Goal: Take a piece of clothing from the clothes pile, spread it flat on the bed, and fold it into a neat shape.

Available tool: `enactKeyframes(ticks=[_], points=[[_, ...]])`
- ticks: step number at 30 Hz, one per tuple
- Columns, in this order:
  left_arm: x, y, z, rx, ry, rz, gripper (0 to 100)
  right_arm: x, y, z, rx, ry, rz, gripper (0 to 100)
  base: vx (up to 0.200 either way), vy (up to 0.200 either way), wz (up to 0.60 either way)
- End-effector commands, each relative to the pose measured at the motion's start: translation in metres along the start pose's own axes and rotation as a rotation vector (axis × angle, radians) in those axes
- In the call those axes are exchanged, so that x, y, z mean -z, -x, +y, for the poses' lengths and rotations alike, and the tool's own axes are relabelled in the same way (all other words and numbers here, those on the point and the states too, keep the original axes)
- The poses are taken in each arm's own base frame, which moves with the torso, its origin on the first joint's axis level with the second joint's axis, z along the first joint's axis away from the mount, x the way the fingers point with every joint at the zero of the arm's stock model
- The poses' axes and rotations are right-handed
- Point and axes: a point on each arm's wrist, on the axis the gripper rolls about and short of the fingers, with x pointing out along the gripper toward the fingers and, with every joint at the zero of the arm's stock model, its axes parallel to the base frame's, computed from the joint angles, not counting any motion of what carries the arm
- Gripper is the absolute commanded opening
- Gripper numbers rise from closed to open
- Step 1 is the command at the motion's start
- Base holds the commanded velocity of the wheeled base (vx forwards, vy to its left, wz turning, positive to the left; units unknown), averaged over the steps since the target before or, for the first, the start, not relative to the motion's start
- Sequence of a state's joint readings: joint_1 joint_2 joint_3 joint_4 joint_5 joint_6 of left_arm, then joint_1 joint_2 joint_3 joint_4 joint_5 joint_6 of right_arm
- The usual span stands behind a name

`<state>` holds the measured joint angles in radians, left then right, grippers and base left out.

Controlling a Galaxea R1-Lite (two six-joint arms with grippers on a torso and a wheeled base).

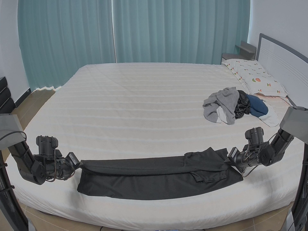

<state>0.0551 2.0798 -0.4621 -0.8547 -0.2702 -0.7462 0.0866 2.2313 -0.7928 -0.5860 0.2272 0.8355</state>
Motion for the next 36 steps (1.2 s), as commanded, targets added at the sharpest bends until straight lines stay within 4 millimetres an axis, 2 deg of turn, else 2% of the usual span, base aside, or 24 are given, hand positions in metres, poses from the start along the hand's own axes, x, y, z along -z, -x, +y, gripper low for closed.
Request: enactKeyframes(ticks=[1, 12, 13, 15, 16, 25, 28, 29, 32, 36], points=[[0.006, -0.007, 0.008, -0.042, 0.000, 0.045, 0, 0.000, -0.001, -0.001, 0.002, -0.001, 0.001, 0, 0.000, 0.000, 0.00], [0.010, -0.009, 0.010, -0.075, 0.004, 0.088, 0, 0.001, -0.001, -0.001, 0.005, 0.000, 0.005, 0, 0.000, 0.000, 0.00], [0.010, -0.009, 0.010, -0.076, 0.005, 0.090, 100, 0.001, -0.001, -0.001, 0.005, 0.000, 0.005, 0, 0.000, 0.000, 0.00], [0.010, -0.009, 0.009, -0.076, 0.004, 0.091, 100, 0.001, -0.001, -0.001, 0.005, 0.000, 0.005, 0, 0.000, 0.000, 0.00], [0.010, -0.009, 0.009, -0.076, 0.004, 0.091, 100, 0.001, -0.001, -0.002, 0.006, 0.000, 0.006, 100, 0.000, 0.000, 0.00], [0.008, -0.008, 0.009, -0.069, 0.006, 0.079, 100, 0.000, 0.005, -0.001, 0.001, -0.004, -0.002, 100, 0.000, 0.000, 0.00], [0.003, -0.002, 0.005, -0.055, 0.000, 0.054, 100, -0.005, 0.019, -0.003, -0.011, -0.015, -0.021, 100, 0.000, 0.000, 0.00], [0.001, -0.001, 0.004, -0.049, -0.036, 0.047, 100, -0.007, 0.030, -0.003, -0.031, -0.012, -0.023, 100, 0.000, 0.000, 0.00], [0.001, -0.004, 0.003, -0.046, -0.100, 0.051, 100, -0.008, 0.042, -0.008, -0.052, 0.000, -0.014, 100, 0.000, 0.000, 0.00], [-0.003, -0.008, -0.001, -0.029, -0.153, 0.043, 100, -0.005, 0.049, -0.019, -0.045, 0.012, 0.011, 100, 0.000, 0.000, 0.00]])
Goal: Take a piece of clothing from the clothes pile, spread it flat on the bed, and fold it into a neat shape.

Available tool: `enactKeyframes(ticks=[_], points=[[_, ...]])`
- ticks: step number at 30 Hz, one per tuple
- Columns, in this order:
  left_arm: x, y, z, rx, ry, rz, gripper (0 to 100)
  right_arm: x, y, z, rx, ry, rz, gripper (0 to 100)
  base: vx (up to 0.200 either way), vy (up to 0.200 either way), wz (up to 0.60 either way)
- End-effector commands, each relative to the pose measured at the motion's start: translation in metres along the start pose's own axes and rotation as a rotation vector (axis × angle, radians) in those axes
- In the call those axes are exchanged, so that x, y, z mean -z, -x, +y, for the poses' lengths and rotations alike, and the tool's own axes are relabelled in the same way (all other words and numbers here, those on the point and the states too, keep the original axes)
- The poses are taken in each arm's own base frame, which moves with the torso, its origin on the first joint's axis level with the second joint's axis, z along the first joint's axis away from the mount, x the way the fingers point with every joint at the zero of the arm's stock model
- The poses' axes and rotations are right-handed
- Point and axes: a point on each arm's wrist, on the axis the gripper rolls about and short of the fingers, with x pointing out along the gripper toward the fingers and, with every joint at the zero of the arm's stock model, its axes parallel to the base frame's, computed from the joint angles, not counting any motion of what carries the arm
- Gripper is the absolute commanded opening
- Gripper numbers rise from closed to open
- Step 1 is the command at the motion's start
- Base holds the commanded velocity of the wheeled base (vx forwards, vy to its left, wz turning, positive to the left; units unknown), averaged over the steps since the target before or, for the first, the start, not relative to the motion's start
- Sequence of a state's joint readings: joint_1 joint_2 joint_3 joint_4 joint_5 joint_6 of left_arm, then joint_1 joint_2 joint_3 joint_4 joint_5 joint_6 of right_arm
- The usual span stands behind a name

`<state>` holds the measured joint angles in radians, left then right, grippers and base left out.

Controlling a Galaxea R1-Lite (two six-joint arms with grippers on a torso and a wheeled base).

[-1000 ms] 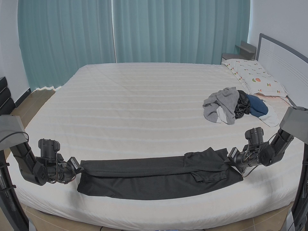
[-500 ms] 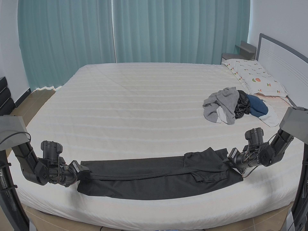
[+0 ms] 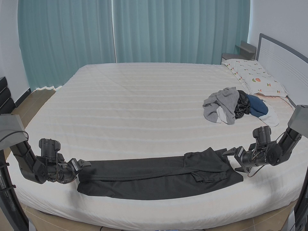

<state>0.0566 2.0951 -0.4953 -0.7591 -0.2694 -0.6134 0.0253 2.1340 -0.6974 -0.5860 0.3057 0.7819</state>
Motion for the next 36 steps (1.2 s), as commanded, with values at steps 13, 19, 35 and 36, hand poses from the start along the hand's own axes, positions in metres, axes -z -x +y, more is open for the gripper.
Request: enactKeyframes(ticks=[13, 19, 35, 36], points=[[0.012, -0.025, 0.001, -0.006, -0.229, 0.071, 100, 0.006, 0.023, -0.009, -0.070, 0.021, 0.010, 100, 0.000, 0.000, 0.00], [0.015, -0.028, 0.000, -0.005, -0.245, 0.084, 100, 0.007, 0.022, -0.009, -0.074, 0.023, 0.010, 100, 0.000, 0.000, 0.00], [0.015, -0.026, 0.000, -0.005, -0.243, 0.082, 0, 0.007, 0.022, -0.010, -0.084, 0.018, 0.024, 100, 0.000, 0.000, 0.00], [0.015, -0.026, 0.000, -0.005, -0.243, 0.082, 0, 0.007, 0.022, -0.010, -0.084, 0.018, 0.024, 100, 0.000, 0.000, 0.00]])
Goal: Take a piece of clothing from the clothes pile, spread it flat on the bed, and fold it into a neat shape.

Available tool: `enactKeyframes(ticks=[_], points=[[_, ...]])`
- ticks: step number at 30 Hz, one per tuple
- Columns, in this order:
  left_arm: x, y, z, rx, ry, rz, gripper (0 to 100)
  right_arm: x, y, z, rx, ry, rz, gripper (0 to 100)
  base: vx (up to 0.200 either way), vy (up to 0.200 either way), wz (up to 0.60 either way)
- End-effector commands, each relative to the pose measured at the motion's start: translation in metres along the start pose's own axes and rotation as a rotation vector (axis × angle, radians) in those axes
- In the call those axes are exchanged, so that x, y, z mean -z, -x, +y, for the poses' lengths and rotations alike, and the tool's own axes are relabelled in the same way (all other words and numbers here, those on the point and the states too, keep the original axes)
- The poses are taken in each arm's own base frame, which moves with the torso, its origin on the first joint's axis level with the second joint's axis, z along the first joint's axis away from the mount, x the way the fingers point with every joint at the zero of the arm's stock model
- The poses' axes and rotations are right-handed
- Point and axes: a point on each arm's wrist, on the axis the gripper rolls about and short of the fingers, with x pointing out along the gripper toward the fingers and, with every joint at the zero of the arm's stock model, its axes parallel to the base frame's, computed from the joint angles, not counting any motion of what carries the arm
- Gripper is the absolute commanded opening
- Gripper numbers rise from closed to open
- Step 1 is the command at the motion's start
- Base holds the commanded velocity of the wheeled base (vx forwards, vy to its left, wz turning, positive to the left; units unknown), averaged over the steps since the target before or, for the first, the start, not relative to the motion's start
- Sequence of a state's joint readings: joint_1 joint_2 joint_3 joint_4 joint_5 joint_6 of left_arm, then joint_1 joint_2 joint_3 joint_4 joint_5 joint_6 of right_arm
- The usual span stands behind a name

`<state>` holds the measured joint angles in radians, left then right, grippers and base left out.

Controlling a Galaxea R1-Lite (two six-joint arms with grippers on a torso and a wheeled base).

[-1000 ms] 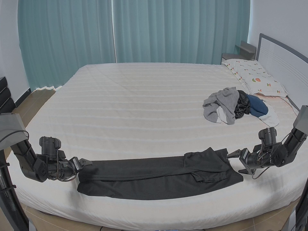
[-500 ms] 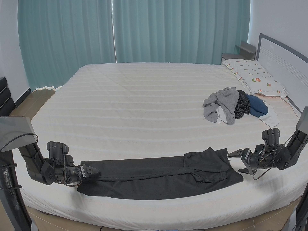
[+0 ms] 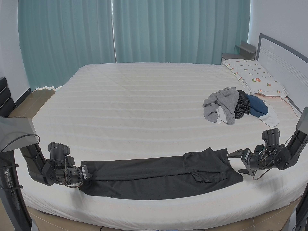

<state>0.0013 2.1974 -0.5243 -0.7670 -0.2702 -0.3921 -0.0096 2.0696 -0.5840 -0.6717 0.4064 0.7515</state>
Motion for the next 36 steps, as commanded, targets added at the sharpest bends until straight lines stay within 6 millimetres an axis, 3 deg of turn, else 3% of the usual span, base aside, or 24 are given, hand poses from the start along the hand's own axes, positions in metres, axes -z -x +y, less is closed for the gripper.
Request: enactKeyframes(ticks=[1, 9, 15, 19, 30, 36], points=[[0.000, 0.001, 0.001, -0.002, 0.003, -0.001, 0, 0.000, 0.000, 0.000, 0.000, 0.000, 0.001, 100, 0.000, 0.000, 0.00], [0.001, 0.003, 0.001, -0.001, 0.007, -0.003, 0, 0.000, 0.000, 0.000, -0.002, -0.002, -0.001, 100, 0.000, 0.000, 0.00], [0.001, 0.003, 0.001, -0.003, 0.012, -0.002, 0, 0.000, 0.000, 0.000, -0.001, -0.003, -0.002, 100, -0.200, 0.000, 0.00], [0.001, 0.003, 0.001, -0.002, 0.010, -0.003, 0, 0.000, 0.001, 0.000, -0.001, -0.004, 0.000, 100, 0.000, 0.000, 0.00], [-0.011, 0.002, -0.005, 0.027, 0.043, -0.064, 0, 0.000, 0.001, 0.001, -0.003, -0.004, 0.000, 100, 0.000, 0.000, 0.00], [-0.019, 0.011, -0.012, 0.052, 0.098, -0.105, 0, 0.000, 0.001, 0.001, -0.004, -0.003, -0.001, 100, 0.000, 0.000, 0.00]])
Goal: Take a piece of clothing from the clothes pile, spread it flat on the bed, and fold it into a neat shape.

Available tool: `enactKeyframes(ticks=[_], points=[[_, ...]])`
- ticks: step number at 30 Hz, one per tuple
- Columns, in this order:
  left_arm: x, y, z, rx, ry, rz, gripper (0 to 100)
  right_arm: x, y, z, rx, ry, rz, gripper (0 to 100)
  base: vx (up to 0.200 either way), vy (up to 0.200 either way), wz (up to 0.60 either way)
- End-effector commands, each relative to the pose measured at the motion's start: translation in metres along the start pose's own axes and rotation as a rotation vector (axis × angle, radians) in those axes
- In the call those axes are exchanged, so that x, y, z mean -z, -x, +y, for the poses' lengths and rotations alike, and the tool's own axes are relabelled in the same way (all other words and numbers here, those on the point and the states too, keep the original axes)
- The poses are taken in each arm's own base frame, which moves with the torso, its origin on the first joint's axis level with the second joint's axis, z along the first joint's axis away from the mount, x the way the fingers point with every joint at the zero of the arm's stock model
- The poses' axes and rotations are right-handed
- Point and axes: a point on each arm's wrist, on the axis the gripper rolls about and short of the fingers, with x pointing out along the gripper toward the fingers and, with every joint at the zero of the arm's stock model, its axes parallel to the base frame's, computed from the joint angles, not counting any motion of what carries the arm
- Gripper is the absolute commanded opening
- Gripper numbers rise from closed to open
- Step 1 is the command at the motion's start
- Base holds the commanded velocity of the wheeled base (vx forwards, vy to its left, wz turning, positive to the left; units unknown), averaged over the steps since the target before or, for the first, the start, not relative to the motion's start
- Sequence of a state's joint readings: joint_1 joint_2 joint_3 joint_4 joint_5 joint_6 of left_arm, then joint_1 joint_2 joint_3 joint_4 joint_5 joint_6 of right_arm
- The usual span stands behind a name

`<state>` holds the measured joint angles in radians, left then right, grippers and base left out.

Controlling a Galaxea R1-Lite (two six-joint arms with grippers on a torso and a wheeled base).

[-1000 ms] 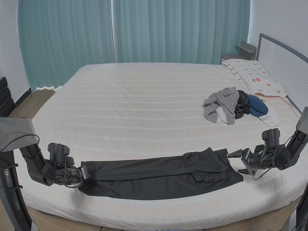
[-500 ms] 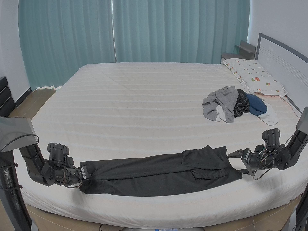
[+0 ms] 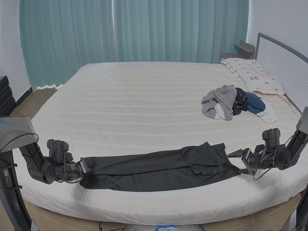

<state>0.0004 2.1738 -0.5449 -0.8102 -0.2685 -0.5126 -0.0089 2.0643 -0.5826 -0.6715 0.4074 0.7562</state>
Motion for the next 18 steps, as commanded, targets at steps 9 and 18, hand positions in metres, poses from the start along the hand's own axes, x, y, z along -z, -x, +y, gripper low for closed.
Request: enactKeyframes(ticks=[9, 18], points=[[-0.008, 0.016, -0.019, 0.052, -0.009, -0.052, 0, 0.000, 0.000, 0.000, -0.001, -0.001, -0.001, 100, 0.000, -0.200, 0.00], [-0.004, 0.027, -0.052, 0.127, -0.021, -0.049, 0, 0.000, 0.000, 0.000, -0.001, 0.001, 0.001, 100, 0.000, -0.200, 0.00]])
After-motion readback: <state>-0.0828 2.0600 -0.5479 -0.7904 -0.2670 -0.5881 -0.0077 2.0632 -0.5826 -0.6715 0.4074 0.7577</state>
